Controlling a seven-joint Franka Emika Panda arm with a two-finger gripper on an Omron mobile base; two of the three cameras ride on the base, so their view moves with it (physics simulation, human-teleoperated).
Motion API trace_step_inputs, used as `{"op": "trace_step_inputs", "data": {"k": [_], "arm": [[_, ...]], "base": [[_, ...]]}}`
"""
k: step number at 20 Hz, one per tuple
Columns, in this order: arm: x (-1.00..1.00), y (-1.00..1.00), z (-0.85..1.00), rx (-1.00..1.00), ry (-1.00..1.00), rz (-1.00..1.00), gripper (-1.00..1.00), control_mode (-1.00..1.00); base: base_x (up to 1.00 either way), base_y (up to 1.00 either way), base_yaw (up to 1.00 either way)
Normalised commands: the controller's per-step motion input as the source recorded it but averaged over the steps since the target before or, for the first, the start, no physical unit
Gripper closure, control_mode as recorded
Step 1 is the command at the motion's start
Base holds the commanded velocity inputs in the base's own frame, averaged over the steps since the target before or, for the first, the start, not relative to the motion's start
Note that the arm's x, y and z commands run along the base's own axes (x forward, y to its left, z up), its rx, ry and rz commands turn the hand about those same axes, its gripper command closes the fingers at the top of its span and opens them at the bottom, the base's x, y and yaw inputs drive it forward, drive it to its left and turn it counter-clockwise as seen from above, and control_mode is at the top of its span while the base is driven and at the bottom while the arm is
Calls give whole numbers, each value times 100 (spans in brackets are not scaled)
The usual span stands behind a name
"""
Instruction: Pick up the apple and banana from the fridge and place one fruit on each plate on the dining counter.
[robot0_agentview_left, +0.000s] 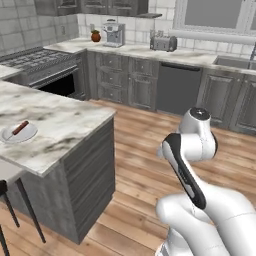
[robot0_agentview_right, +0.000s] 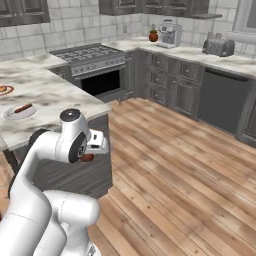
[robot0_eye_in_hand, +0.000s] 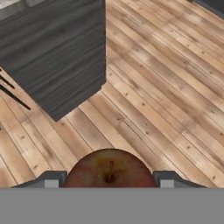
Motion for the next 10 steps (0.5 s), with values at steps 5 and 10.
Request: {"op": "trace_step_inputs", "data": {"k": [5, 10], "arm": [[0, 0, 0, 0, 0, 0, 100, 100], [0, 0, 0, 0, 0, 0, 100, 100]], "base": [[0, 94, 0], [-14, 71, -2]]}}
